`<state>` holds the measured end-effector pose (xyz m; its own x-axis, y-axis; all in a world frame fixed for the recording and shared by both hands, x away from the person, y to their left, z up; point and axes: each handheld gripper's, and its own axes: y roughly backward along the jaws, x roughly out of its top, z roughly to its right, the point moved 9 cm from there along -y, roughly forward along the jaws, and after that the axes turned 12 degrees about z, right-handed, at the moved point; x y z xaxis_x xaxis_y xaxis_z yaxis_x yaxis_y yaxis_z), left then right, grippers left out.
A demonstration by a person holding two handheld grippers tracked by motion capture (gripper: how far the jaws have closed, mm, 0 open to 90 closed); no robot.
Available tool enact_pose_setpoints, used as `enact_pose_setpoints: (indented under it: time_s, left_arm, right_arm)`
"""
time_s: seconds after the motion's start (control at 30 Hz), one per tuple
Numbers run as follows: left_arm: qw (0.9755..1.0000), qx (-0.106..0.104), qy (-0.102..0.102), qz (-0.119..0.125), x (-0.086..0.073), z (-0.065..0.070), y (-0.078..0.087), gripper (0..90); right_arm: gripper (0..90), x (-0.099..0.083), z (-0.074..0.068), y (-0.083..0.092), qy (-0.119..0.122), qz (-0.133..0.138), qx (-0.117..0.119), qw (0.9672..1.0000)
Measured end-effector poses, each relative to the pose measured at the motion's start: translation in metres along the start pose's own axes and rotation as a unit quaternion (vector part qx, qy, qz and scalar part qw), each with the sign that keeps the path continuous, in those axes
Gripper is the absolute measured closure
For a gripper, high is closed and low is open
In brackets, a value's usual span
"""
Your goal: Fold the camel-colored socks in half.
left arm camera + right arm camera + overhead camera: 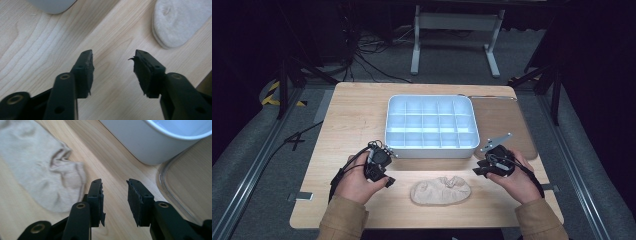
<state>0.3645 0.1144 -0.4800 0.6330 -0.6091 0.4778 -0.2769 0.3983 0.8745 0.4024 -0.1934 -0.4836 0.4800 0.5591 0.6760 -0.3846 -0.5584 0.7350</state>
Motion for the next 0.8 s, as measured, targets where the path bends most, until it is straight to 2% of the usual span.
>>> enact_pose_setpoints:
  time_s: [0.03,0.1,0.13,0.17,0.23,0.3,0.33,0.4,0.53,0.63,0.8]
  left_arm:
    - [1.0000,-0.003,-0.003,-0.001,0.000,0.001,-0.001,46.1]
    - [1.0000,-0.001,0.003,0.001,0.001,0.003,-0.001,36.2]
    - [0.9999,0.005,0.001,0.015,0.006,0.004,0.001,36.2]
    - [0.9997,-0.001,0.001,0.024,0.009,0.007,0.002,37.8]
    - [0.9995,-0.004,-0.006,0.031,0.012,0.011,0.004,41.8]
    - [0.9995,-0.006,-0.007,0.029,0.012,0.013,0.005,44.9]
    - [0.9996,-0.009,-0.007,0.027,0.013,0.014,0.005,50.7]
    - [0.9993,-0.023,0.000,0.028,0.014,0.020,0.004,54.4]
    - [0.9987,-0.037,-0.017,0.028,0.018,0.034,0.001,53.7]
    - [0.9981,-0.053,-0.011,0.028,0.020,0.047,-0.003,50.9]
    - [0.9968,-0.065,0.015,0.045,0.025,0.055,-0.010,53.2]
  right_arm:
    - [65.3,0.000,-0.002,0.003,-0.008,0.001,0.007,0.9999]
    - [65.9,-0.003,-0.004,0.005,-0.022,-0.011,0.024,0.9994]
    - [65.9,-0.003,-0.004,0.005,-0.022,-0.011,0.024,0.9994]
    - [67.5,-0.006,-0.004,0.006,-0.034,-0.019,0.027,0.9989]
    - [67.9,-0.010,-0.002,0.005,-0.040,-0.024,0.029,0.9985]
    - [67.6,-0.010,-0.001,0.005,-0.039,-0.025,0.023,0.9986]
    - [67.2,-0.010,-0.001,0.006,-0.034,-0.023,0.016,0.9990]
    - [68.0,-0.007,-0.002,0.007,-0.033,-0.015,0.014,0.9992]
    - [68.2,-0.004,-0.006,0.010,-0.029,-0.003,0.017,0.9994]
    - [67.5,-0.004,-0.007,0.009,-0.032,-0.005,0.018,0.9993]
    - [66.3,-0.006,-0.011,0.003,-0.025,-0.015,0.023,0.9993]
